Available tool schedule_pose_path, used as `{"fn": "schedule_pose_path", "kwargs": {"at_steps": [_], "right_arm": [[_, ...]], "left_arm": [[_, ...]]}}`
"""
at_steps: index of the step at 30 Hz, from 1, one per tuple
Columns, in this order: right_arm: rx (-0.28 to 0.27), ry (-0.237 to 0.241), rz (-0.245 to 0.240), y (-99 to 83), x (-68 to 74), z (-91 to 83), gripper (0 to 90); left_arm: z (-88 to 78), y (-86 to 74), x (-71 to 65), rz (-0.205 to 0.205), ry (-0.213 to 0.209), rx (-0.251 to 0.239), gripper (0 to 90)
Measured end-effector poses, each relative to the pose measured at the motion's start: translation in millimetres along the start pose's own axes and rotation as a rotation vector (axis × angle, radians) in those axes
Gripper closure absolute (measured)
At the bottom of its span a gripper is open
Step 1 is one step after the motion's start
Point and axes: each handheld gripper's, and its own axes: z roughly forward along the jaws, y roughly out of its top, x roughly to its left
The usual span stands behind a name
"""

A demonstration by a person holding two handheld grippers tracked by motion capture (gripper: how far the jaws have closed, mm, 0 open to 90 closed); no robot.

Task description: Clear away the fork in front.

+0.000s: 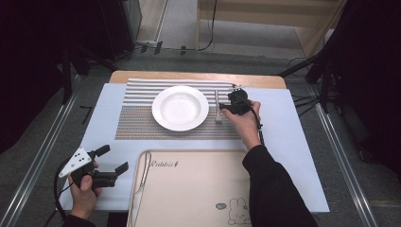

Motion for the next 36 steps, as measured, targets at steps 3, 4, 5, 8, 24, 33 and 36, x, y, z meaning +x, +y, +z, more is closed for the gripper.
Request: {"fn": "schedule_pose_path", "kwargs": {"at_steps": [3,4,5,8,24,33,36], "right_arm": [[0.018,-0.013,-0.005,1.8,5.1,5.7,55.7],[0.025,-0.032,-0.013,2.6,7.6,7.6,59.4],[0.03,-0.032,-0.015,3.2,8.8,8.7,61.7],[0.055,-0.022,-0.02,5.3,11.7,14.2,66.9],[0.102,-0.037,0.047,7.7,19.1,41.2,74.7],[0.13,-0.06,0.076,11.7,24.8,47.6,78.4],[0.14,-0.074,0.126,13.3,26.2,48.2,79.2]], "left_arm": [[0.0,0.0,-0.1,-0.001,-0.001,0.0,0.0],[0.1,0.0,-0.1,-0.001,0.0,0.0,0.0],[0.2,0.0,-0.2,-0.001,0.0,0.001,0.0],[0.0,0.0,-0.5,-0.001,-0.001,0.001,0.0],[0.7,0.0,-0.4,0.002,-0.009,0.0,0.0],[1.3,0.0,-0.6,0.002,-0.007,0.007,0.0],[1.7,0.1,-1.1,0.004,-0.004,0.01,0.0]]}}
